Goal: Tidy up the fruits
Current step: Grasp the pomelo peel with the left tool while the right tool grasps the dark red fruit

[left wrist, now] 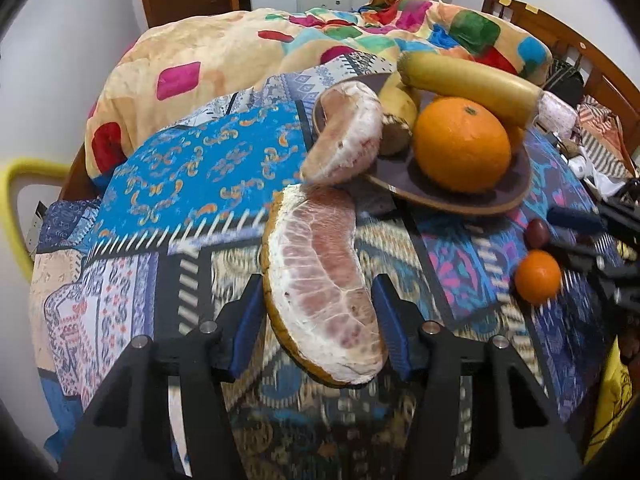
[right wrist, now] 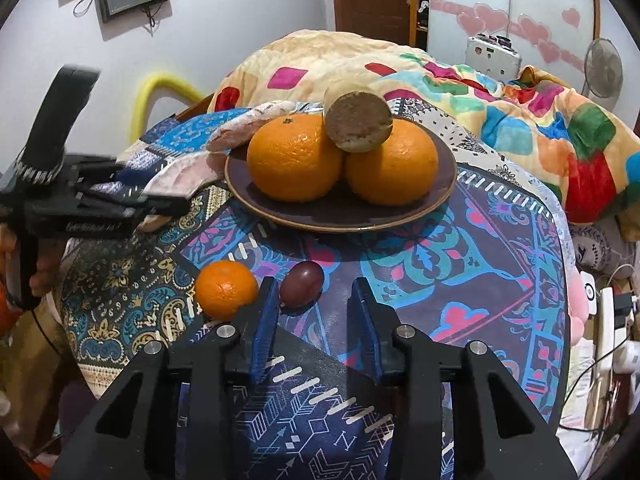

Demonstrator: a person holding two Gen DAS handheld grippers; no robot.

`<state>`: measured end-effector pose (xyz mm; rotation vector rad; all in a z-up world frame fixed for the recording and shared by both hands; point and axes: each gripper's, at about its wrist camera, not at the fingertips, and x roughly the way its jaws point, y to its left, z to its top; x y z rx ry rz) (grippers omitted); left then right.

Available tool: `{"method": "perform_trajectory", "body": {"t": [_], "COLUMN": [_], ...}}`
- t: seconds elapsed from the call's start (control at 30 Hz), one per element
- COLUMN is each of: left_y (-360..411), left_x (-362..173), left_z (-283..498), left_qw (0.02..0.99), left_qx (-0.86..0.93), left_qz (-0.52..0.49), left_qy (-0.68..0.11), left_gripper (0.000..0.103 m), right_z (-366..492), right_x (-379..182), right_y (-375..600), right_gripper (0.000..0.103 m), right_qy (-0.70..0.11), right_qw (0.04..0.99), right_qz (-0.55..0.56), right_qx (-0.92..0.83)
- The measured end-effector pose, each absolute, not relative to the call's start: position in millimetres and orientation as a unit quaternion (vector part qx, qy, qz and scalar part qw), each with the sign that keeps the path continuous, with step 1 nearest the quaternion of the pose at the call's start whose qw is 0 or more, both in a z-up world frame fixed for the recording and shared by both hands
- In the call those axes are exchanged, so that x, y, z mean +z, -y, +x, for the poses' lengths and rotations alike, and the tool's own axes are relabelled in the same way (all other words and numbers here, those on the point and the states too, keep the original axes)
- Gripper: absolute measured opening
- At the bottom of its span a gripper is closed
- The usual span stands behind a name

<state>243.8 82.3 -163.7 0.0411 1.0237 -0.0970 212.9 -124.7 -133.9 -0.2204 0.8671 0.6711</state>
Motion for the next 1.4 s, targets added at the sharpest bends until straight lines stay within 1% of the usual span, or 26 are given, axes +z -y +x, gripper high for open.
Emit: {"method": "perform_trajectory", "body": {"t": [0.23,0.33,0.37,0.47,0.6,0.73,0.77,0.8,0.83,1.07,1.4], "left_y": [-81,-79,-79,-80,-79,-79,-79,-79,-78,-67,-54], "left_x": [-160,-160,-160,-160,-162,-163,-163,-163,-162,-153,-115], "left_z": [215,214,216,224,234,241,241,241,241,231,230], "left_qw": [0.862,0.859,0.857,0.856,0.857,0.862,0.864,0.866,0.868,0.878,0.905], "left_qx": [-0.059,-0.063,-0.064,-0.066,-0.066,-0.065,-0.064,-0.064,-0.064,-0.066,-0.078], "left_qz": [0.026,0.028,0.03,0.029,0.022,0.02,0.021,0.024,0.029,0.057,0.054], "left_qy": [-0.502,-0.508,-0.511,-0.511,-0.51,-0.503,-0.499,-0.495,-0.492,-0.471,-0.415], "left_gripper": [0.054,0.055,0.057,0.058,0.058,0.058,0.055,0.05,0.049,0.048,0.046], "right_z": [218,221,222,225,225,221,220,219,218,217,227], "right_x": [-137,-139,-138,-137,-137,-137,-137,-136,-136,-127,-107], "right_y": [121,119,118,115,113,113,114,115,116,134,156], "right_gripper": [0.035,0.035,0.035,0.035,0.02,0.019,0.019,0.019,0.019,0.019,0.019], "right_qy": [-0.429,-0.435,-0.435,-0.434,-0.435,-0.426,-0.424,-0.422,-0.42,-0.407,-0.383], "right_qw": [0.837,0.835,0.836,0.836,0.833,0.837,0.839,0.84,0.841,0.854,0.875], "right_qz": [-0.098,-0.096,-0.097,-0.098,-0.102,-0.11,-0.11,-0.11,-0.11,-0.101,-0.076], "right_qx": [0.325,0.323,0.322,0.32,0.325,0.324,0.323,0.323,0.323,0.308,0.286]}}
